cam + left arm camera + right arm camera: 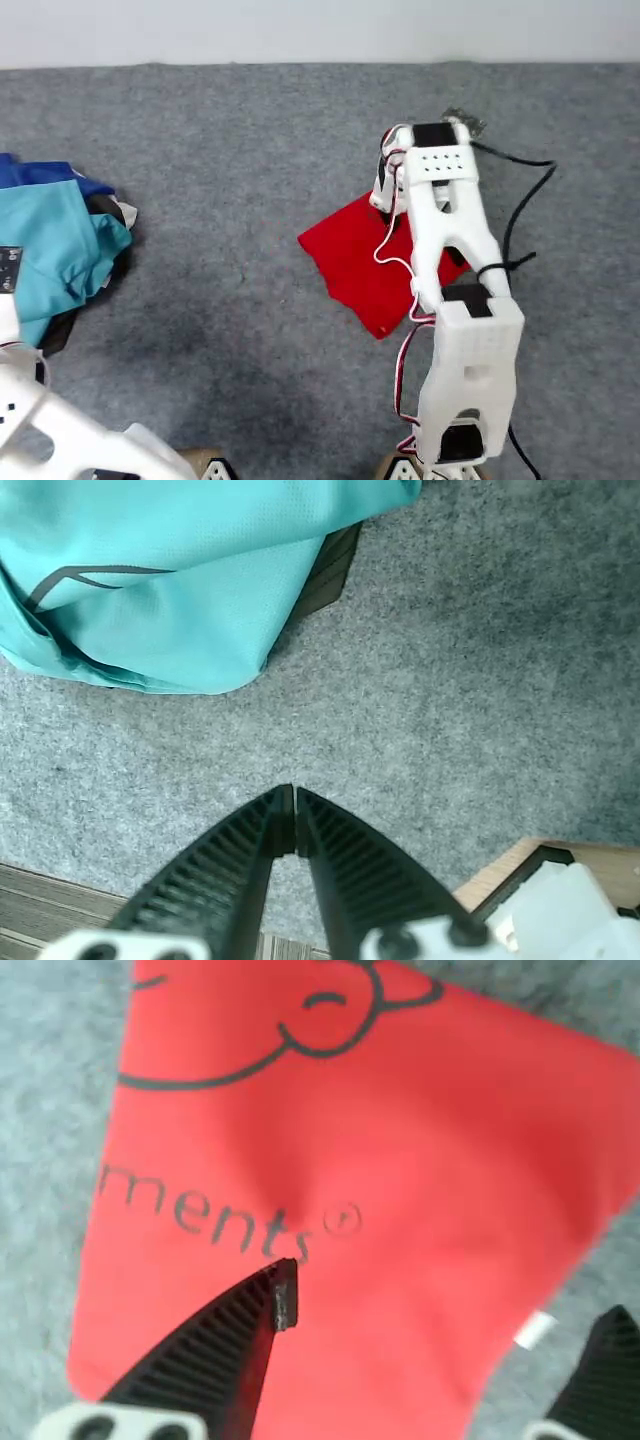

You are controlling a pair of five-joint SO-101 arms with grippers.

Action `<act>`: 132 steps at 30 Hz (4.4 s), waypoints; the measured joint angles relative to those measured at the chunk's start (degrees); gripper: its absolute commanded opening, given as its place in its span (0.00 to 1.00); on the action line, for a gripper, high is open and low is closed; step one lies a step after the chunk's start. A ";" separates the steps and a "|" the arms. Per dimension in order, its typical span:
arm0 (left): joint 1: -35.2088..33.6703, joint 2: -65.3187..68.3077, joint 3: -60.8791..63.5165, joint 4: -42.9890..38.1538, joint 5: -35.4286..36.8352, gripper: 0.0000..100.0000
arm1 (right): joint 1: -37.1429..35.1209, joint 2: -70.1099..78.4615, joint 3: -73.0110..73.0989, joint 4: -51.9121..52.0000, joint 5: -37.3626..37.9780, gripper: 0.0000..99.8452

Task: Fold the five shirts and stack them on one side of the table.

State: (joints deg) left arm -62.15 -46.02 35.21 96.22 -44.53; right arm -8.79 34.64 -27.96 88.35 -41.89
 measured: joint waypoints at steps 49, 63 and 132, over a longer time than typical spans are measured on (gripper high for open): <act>0.09 0.00 1.76 0.00 0.00 0.02 | 34.81 -3.87 -0.09 6.51 67.69 0.01; 0.09 0.00 1.76 0.00 0.00 0.02 | 44.48 -3.87 -10.20 -3.60 84.66 0.01; 0.09 0.00 1.76 0.00 0.00 0.02 | 36.31 12.40 -14.24 9.67 83.52 0.01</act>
State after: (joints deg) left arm -62.07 -46.02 36.97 96.22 -44.53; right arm 27.52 47.03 -42.20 98.02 41.63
